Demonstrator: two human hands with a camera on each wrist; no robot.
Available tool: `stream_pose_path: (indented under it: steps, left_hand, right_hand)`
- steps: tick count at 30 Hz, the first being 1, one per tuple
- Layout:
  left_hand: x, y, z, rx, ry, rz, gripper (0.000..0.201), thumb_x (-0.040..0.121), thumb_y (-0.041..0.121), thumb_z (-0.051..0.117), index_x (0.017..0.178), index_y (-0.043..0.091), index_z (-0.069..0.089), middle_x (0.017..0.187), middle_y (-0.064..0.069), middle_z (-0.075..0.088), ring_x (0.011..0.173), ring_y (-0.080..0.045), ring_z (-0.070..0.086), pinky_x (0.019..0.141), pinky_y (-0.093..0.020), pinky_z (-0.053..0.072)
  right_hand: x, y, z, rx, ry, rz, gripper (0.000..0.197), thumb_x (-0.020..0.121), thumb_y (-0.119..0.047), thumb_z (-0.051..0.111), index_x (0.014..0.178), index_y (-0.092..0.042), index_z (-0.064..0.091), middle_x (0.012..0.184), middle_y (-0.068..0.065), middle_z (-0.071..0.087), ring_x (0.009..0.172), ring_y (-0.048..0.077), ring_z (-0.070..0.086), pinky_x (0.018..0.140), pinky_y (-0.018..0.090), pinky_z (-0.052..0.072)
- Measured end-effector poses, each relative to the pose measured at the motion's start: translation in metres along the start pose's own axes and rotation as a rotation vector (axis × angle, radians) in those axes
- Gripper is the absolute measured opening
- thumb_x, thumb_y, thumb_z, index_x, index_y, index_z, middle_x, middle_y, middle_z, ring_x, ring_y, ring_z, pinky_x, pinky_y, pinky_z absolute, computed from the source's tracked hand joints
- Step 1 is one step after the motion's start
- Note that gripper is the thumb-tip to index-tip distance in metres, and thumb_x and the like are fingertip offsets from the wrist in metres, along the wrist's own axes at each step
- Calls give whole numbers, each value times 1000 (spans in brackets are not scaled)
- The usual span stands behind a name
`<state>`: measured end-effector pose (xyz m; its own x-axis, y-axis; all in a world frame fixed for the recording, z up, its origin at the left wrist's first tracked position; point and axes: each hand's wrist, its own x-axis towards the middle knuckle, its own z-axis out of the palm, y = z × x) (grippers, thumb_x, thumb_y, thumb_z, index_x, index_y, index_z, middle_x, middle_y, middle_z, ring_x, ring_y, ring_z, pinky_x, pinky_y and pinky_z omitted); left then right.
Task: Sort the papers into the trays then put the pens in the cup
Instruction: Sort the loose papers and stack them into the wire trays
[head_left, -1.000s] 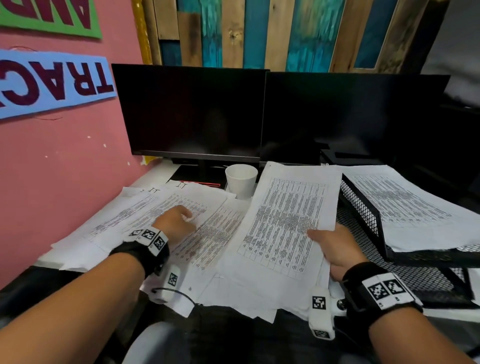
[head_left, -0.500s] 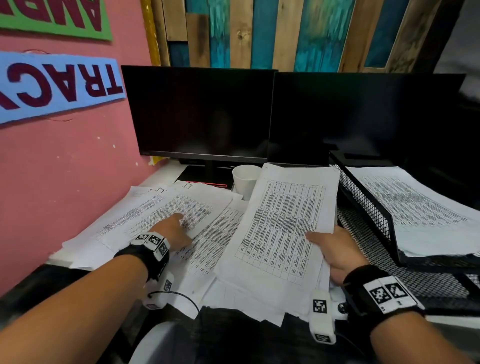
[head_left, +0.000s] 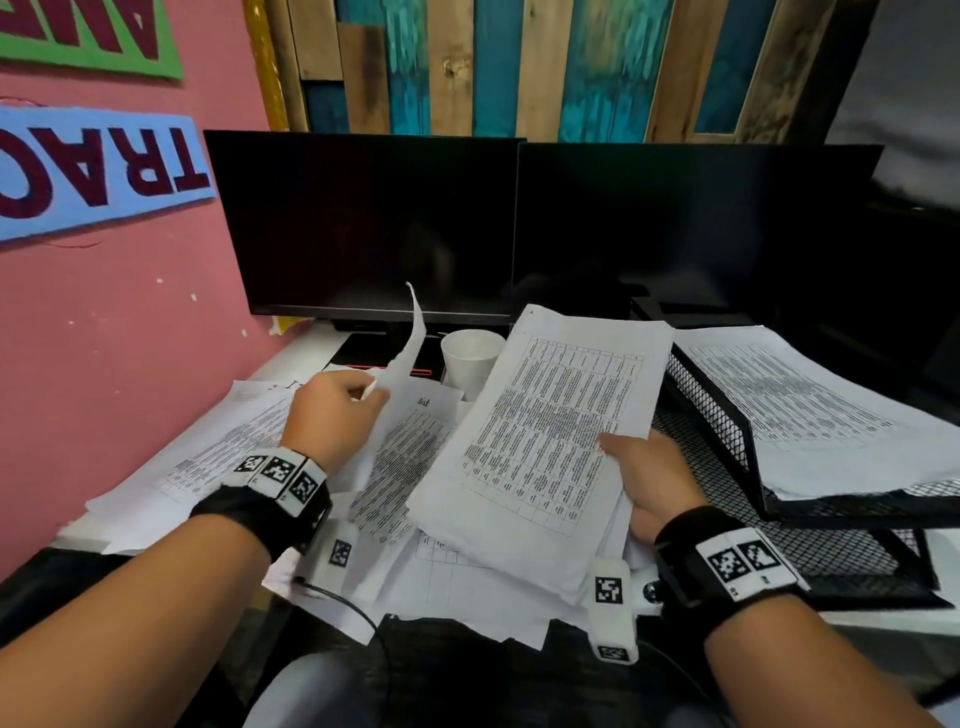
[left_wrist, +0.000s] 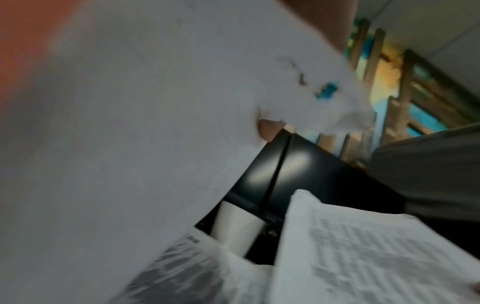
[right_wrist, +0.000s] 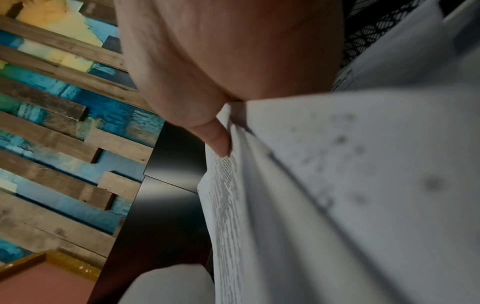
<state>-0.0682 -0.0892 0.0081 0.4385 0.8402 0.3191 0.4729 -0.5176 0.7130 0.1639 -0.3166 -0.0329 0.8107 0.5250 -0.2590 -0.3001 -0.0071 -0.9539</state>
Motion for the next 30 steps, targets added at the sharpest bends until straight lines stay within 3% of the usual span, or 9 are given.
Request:
stream_pose_path:
  steps: [5,7,9,12,14,18,21,24,30]
  left_hand:
    - [-24,51,28,-82,-190,143,28,100,35,63,81,19,76,73,3,73,56,-9,56,53,-19,47]
    - [-35,65,48,-93,-311,185,23,101,36,63,94,23,80,83,4,77,56,-10,59,57,-26,56]
    - [-46,74,69,-69,-411,213,19,100,36,63,104,30,80,82,11,76,51,-7,58,48,-22,51]
    - [-63,86,92,-34,-505,289,18,97,38,65,87,32,78,63,14,66,53,1,56,53,-17,41]
    - [-70,90,101,-28,-587,315,20,93,43,67,85,27,75,73,7,71,69,-8,66,64,-25,49]
    - [-59,81,91,-60,-627,217,29,94,43,68,116,28,78,119,8,76,103,-11,70,96,-28,54]
    - [-33,53,69,4,-555,97,25,98,33,65,120,26,76,130,8,72,108,-10,66,97,-27,50]
    - [-9,17,43,196,-523,-75,29,97,30,67,125,29,71,140,8,63,107,-13,62,88,-26,52]
    - [1,-43,13,644,-710,-202,47,96,45,57,140,29,61,146,4,57,130,-24,57,107,-40,48]
  right_hand:
    - [-6,3,21,24,-75,10,26,104,-13,57,128,-15,68,116,15,78,106,40,74,97,65,55]
    - [-10,4,27,52,-92,25,29,108,-19,52,133,-12,64,117,17,77,106,39,74,99,62,55]
    - [-15,3,30,75,-124,26,32,109,-29,51,132,-11,63,116,17,78,106,37,75,99,56,57]
    - [-22,4,30,46,-213,-25,31,106,-33,58,126,-13,70,115,14,79,109,32,76,100,50,57]
    - [-18,10,24,-26,-169,-78,23,100,-15,65,121,-14,74,112,13,80,105,31,77,98,49,59]
    - [-6,15,5,-96,-34,-75,38,88,-1,58,114,-20,77,107,11,81,98,36,77,92,60,60]
    - [-10,9,-5,-104,-16,-41,30,96,2,56,102,-20,74,99,12,79,90,35,76,82,53,63]
    - [-13,4,-11,-94,-57,-8,30,102,5,50,112,-15,70,103,15,77,89,36,75,70,41,62]
    - [-8,10,-6,-111,-34,-12,31,97,5,55,100,-19,75,105,17,79,97,41,76,91,63,58]
